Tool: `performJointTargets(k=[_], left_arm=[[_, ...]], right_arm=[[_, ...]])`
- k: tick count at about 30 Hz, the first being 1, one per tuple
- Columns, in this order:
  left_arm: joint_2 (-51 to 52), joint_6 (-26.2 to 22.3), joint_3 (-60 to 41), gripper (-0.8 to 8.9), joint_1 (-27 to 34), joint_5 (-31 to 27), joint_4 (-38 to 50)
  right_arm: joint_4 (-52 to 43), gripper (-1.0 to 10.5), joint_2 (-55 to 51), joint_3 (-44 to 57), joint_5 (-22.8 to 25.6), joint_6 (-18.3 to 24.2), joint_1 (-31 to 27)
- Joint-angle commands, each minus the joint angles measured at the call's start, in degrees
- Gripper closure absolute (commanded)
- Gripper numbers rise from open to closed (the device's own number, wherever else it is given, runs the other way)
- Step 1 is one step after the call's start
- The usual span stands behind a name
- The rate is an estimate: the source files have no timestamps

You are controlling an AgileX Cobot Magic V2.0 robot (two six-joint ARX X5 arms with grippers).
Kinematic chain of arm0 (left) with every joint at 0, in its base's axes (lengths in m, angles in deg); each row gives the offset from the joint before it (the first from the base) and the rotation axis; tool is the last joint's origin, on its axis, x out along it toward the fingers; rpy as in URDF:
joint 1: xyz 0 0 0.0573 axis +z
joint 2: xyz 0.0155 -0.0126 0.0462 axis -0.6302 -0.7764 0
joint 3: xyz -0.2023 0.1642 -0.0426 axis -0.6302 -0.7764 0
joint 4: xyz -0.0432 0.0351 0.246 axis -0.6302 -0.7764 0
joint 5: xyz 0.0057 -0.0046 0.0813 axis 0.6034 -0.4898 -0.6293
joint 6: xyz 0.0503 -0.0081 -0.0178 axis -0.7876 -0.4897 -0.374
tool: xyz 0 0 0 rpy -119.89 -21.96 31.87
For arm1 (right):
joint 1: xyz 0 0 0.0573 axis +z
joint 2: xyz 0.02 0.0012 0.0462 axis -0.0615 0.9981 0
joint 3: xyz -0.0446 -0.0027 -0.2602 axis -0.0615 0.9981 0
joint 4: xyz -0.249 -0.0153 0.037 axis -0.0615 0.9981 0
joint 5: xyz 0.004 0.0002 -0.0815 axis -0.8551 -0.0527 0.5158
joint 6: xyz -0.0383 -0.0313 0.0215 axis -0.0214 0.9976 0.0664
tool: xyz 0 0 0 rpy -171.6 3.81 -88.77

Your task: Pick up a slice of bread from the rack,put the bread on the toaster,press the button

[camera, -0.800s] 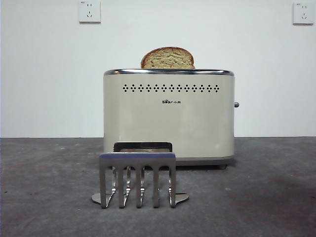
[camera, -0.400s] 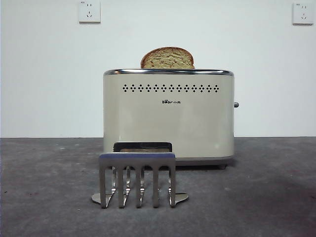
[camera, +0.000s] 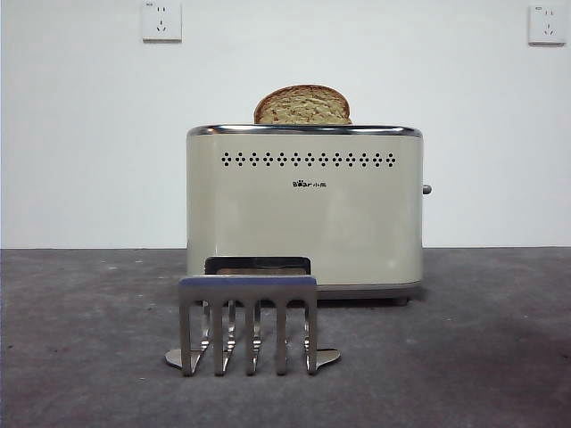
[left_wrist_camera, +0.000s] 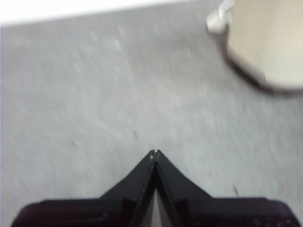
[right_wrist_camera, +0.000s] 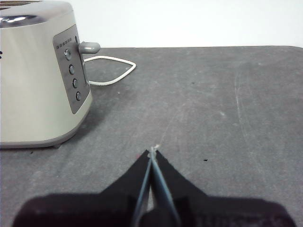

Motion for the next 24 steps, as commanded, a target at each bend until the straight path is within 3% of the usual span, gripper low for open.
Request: performJointTargets(k=[1,4,24], left_arm=[[4.83,0.52,-0.59,8.17,0.68,-0.13,0.24],[10.34,0.52,-0.59,8.17,0.83,-0.13,0.28],[10.21,0.33,-0.50,8.17,3.15,0.02,-2.51]], right_arm=[[0.44,9.5,-0.07,0.26,0.02,0.42,0.00],[0.44,9.5,-0.07,0.26,0.02,0.42,0.00],[0.44,9.5,-0.04,0.26,0.02,0.42,0.00]])
